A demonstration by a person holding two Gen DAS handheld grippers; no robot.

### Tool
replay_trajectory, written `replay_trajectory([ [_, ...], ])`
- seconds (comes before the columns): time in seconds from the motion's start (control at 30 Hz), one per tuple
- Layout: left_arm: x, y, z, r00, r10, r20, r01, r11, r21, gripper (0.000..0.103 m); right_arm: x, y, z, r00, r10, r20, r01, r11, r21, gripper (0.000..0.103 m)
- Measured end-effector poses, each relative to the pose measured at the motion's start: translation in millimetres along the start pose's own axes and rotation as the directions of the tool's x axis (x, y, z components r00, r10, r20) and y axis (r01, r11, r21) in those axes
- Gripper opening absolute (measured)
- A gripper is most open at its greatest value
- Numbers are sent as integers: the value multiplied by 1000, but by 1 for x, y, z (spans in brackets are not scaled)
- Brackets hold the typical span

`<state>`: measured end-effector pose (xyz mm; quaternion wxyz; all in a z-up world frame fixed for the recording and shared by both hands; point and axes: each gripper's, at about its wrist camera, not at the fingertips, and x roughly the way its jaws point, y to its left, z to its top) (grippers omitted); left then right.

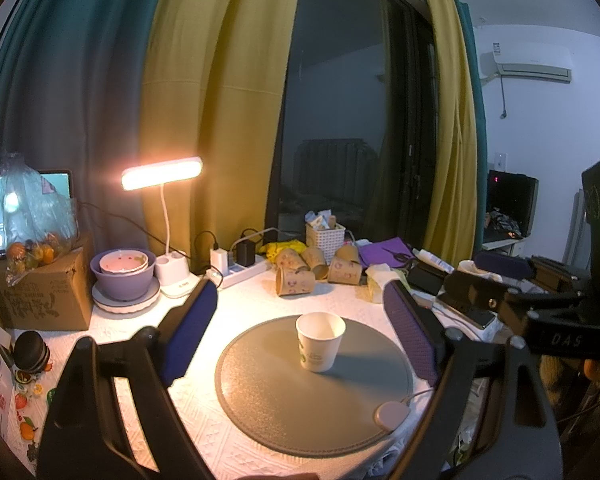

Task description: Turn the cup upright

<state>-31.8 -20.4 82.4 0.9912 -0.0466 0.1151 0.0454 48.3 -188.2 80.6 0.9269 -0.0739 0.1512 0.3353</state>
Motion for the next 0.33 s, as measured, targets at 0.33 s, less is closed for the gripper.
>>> replay_trajectory([
  [0.33,-3,-5,-1,1000,-27,0,27,1000,10,86,1,0,0,1000,0,-1,0,1000,0,77],
])
